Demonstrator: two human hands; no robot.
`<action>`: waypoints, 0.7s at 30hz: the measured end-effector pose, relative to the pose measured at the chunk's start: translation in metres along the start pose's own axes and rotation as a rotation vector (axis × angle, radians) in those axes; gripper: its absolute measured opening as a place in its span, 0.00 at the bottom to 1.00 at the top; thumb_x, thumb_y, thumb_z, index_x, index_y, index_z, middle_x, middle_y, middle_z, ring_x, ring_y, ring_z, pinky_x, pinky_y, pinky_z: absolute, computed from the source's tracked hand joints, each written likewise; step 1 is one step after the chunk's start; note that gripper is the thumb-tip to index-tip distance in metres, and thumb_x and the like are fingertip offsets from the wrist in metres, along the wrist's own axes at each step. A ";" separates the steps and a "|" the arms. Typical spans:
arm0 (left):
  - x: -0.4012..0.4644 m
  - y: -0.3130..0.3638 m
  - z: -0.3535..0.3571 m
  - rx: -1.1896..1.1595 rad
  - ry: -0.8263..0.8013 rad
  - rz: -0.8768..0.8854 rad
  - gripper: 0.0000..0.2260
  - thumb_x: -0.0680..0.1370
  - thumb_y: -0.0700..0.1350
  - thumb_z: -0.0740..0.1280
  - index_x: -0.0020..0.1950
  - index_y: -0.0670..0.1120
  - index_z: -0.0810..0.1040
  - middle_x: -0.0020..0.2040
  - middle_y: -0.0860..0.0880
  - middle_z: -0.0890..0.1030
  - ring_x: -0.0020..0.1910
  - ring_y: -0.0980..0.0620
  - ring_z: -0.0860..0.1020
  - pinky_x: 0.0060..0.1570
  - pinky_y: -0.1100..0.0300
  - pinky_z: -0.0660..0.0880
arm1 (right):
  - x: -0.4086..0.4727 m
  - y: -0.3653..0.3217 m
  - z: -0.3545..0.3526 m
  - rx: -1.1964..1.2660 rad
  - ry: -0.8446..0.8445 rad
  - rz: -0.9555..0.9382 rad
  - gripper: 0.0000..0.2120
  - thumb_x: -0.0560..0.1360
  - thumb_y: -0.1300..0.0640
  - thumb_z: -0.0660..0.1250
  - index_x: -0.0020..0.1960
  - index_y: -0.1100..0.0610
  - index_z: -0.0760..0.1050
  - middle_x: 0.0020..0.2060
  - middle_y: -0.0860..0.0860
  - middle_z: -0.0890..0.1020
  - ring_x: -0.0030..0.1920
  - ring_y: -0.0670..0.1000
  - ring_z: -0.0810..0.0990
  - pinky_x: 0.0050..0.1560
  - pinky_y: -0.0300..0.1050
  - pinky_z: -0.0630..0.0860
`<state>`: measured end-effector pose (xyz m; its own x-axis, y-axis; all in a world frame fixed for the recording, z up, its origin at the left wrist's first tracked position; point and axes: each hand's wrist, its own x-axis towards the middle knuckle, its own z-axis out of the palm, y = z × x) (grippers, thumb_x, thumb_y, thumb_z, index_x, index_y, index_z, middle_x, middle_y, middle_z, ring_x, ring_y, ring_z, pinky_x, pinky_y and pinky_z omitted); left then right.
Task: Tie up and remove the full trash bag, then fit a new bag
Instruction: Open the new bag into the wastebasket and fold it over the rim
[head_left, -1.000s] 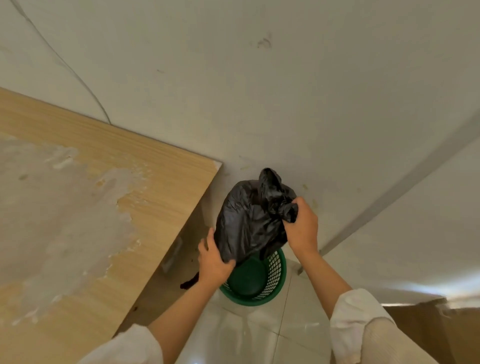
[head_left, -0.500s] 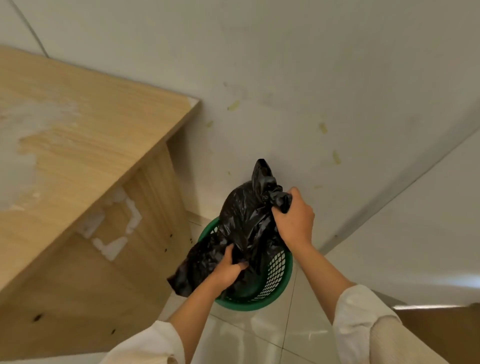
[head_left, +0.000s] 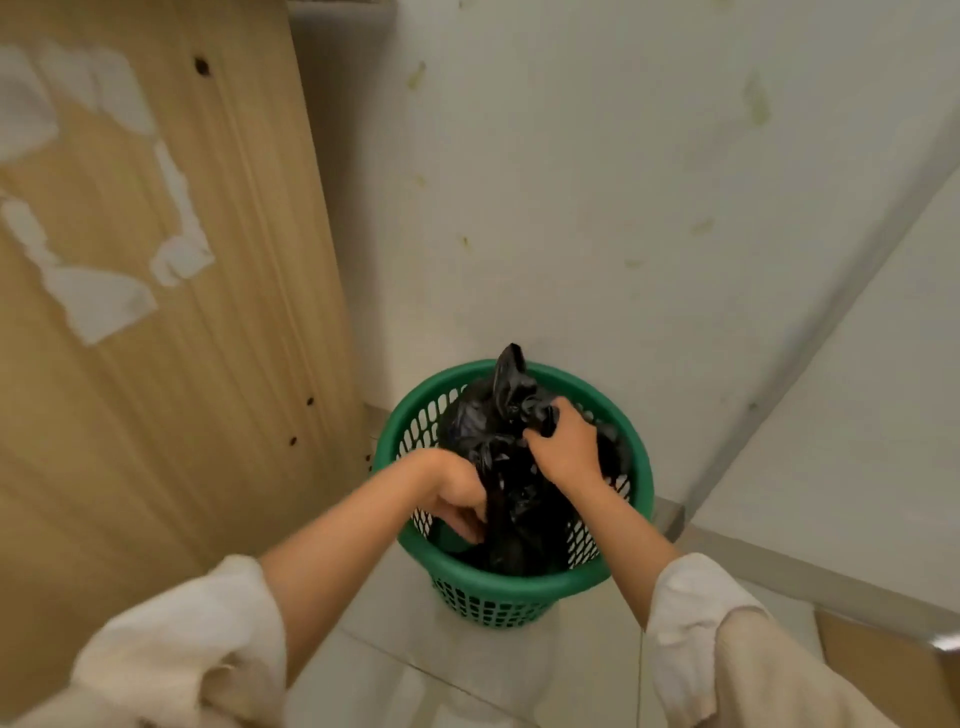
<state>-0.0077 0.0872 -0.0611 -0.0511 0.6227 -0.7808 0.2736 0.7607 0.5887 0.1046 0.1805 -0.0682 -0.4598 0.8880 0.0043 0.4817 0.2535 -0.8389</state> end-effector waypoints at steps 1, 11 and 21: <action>-0.014 -0.002 -0.005 -0.003 -0.028 0.023 0.17 0.80 0.29 0.56 0.68 0.34 0.70 0.65 0.39 0.75 0.65 0.43 0.74 0.65 0.54 0.72 | -0.003 0.002 0.007 0.053 -0.040 0.054 0.14 0.76 0.59 0.68 0.60 0.58 0.73 0.56 0.56 0.80 0.57 0.56 0.79 0.53 0.42 0.73; -0.075 -0.010 -0.021 0.280 0.532 0.161 0.09 0.81 0.37 0.57 0.56 0.36 0.76 0.46 0.38 0.82 0.36 0.47 0.82 0.41 0.56 0.82 | -0.018 -0.002 -0.009 -0.163 0.112 0.102 0.17 0.75 0.54 0.67 0.61 0.59 0.68 0.54 0.58 0.78 0.53 0.60 0.79 0.45 0.47 0.73; -0.033 0.009 0.023 0.155 0.690 0.474 0.35 0.75 0.67 0.59 0.77 0.52 0.54 0.74 0.42 0.62 0.71 0.42 0.66 0.69 0.51 0.64 | -0.019 -0.023 -0.021 0.837 -0.260 0.334 0.12 0.79 0.67 0.57 0.58 0.62 0.76 0.55 0.59 0.80 0.52 0.54 0.79 0.43 0.47 0.79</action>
<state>0.0189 0.0693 -0.0351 -0.4582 0.8797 -0.1270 0.5397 0.3889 0.7466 0.1180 0.1660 -0.0372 -0.5952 0.7259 -0.3447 -0.0284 -0.4476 -0.8938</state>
